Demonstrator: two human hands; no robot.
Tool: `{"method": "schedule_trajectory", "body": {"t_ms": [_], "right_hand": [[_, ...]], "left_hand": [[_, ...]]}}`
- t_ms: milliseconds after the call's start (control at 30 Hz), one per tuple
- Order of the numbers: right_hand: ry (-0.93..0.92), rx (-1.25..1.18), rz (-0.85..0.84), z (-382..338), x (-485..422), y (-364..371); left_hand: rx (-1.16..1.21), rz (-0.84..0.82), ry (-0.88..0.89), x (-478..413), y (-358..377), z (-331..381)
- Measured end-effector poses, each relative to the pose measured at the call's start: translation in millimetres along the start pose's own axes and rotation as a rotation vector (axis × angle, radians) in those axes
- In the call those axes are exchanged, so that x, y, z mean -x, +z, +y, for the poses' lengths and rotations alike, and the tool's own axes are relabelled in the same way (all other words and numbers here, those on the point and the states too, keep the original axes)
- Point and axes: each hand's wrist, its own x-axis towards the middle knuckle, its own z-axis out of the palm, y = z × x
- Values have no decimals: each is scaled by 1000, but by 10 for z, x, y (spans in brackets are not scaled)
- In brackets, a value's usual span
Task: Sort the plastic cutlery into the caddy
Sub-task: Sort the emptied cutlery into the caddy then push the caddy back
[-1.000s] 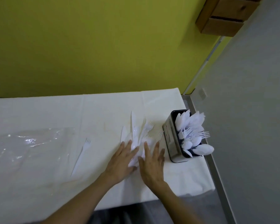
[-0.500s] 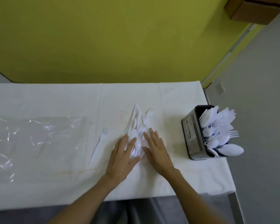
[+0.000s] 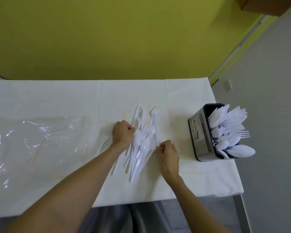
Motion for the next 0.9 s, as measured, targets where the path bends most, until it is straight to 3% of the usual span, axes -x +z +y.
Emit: {"method": "schedule_trajectory", "body": {"t_ms": [267,400,533,633,900], "right_hand": [[171,-53,61,100,-72,-186],[125,13,72,102,59,-153],[97,25,-128,-27,197,54],[127,-23,-134,-98,157,170],[156,-8,-116,-90,-177,-47]], "left_hand": [[235,82,-83,453,-279,-118],[153,27,-60,714,-207,-345],[42,-15,98,980,-42,-409],[-59,-48,192,1112,64,-411],[49,-42,170,1052,63,-402]]}}
